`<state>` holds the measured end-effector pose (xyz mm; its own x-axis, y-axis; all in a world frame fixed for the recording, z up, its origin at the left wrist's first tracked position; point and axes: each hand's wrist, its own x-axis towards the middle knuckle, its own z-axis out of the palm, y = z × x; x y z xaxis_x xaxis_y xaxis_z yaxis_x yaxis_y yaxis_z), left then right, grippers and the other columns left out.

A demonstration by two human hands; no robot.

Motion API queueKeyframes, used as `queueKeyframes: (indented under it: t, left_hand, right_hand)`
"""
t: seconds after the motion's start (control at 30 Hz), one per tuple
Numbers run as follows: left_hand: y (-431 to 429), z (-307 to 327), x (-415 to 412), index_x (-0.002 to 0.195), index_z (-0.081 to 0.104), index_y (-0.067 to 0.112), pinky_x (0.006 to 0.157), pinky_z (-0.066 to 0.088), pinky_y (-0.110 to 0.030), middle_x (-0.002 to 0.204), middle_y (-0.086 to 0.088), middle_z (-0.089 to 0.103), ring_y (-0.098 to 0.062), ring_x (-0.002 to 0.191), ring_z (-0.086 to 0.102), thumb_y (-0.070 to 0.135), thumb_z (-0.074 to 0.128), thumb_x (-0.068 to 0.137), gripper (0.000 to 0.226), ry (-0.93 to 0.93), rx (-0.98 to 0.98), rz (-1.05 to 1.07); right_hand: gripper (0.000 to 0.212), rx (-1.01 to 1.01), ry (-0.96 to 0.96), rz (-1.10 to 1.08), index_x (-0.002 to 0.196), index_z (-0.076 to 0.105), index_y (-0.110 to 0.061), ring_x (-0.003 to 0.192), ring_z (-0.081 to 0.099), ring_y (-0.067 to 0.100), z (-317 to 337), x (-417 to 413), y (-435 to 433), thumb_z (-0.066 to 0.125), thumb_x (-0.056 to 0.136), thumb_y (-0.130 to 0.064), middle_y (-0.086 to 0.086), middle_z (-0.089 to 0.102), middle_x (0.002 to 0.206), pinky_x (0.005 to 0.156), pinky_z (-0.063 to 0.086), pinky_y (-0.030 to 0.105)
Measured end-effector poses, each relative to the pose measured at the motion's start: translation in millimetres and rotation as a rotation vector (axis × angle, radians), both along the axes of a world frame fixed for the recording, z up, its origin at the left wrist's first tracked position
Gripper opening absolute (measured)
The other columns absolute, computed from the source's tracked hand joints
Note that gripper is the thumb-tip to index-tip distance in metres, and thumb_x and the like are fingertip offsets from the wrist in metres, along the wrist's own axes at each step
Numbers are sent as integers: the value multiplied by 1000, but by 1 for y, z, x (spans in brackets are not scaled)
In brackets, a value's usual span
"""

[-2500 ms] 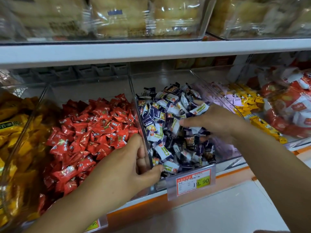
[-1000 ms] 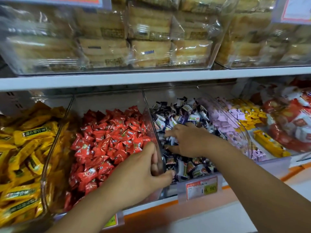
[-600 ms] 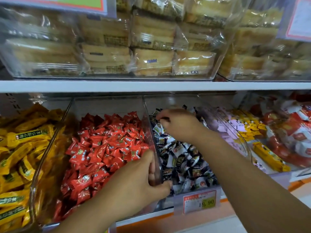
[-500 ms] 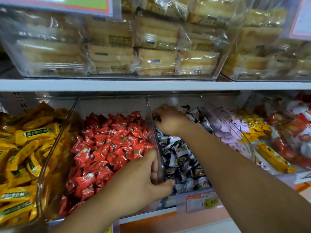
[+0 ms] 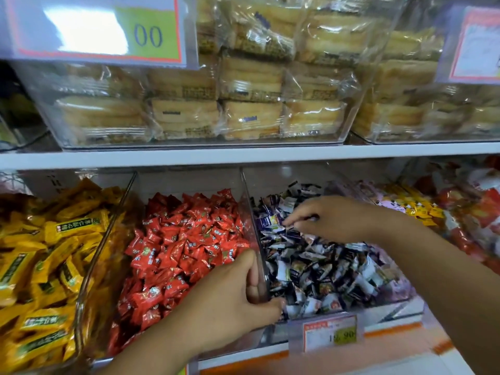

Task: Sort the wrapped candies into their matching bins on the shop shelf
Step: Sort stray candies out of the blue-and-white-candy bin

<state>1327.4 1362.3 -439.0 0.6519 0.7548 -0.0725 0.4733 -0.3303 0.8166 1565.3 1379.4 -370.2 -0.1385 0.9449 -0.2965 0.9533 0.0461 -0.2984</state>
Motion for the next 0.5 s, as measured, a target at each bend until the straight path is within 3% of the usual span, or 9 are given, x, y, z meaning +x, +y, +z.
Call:
queueKeyframes:
  t: [0.1,0.2,0.27,0.33,0.37,0.5]
  left_hand:
    - [-2,1,1,82,40,27,56,39,-28,69,11,57,-3,55,44,53,74,74,43,0,15,7]
    - [-3,0,1,82,39,27,56,38,-24,67,14,57,-2,55,43,51,75,76,44,-21,-12,17]
    - [-3,0,1,80,39,27,58,39,-27,65,15,55,-4,56,44,50,75,75,44,-37,-29,18]
    - [-3,-1,1,79,39,27,59,39,-31,63,15,53,-7,58,44,49,76,75,43,-52,-53,17]
    - [-3,-1,1,80,39,26,60,39,-32,62,15,53,-7,58,44,48,76,74,43,-59,-63,17]
    - [-4,2,1,81,41,24,60,41,-32,62,14,53,-6,58,45,45,76,75,42,-73,-53,16]
  right_hand:
    - [31,148,-15,-20,129,57,-31,113,53,14,2,-22,41,40,103,-29,-5,53,138,85,36,19]
    - [30,154,49,-58,128,55,-31,84,53,7,-22,-35,90,47,99,-34,-3,54,134,68,39,22]
    - [44,57,15,-17,133,51,-31,101,56,14,-38,-40,103,51,94,-51,0,53,138,80,45,27]
    - [59,-58,-104,24,140,46,-29,125,48,25,-48,-41,103,42,93,-64,2,47,145,102,39,36]
    - [60,-86,-161,47,141,44,-29,130,43,26,-49,-40,100,41,93,-64,2,44,147,106,36,37]
    - [32,-155,-99,121,121,60,-28,113,52,15,-48,-26,82,51,94,-43,-4,57,128,94,41,31]
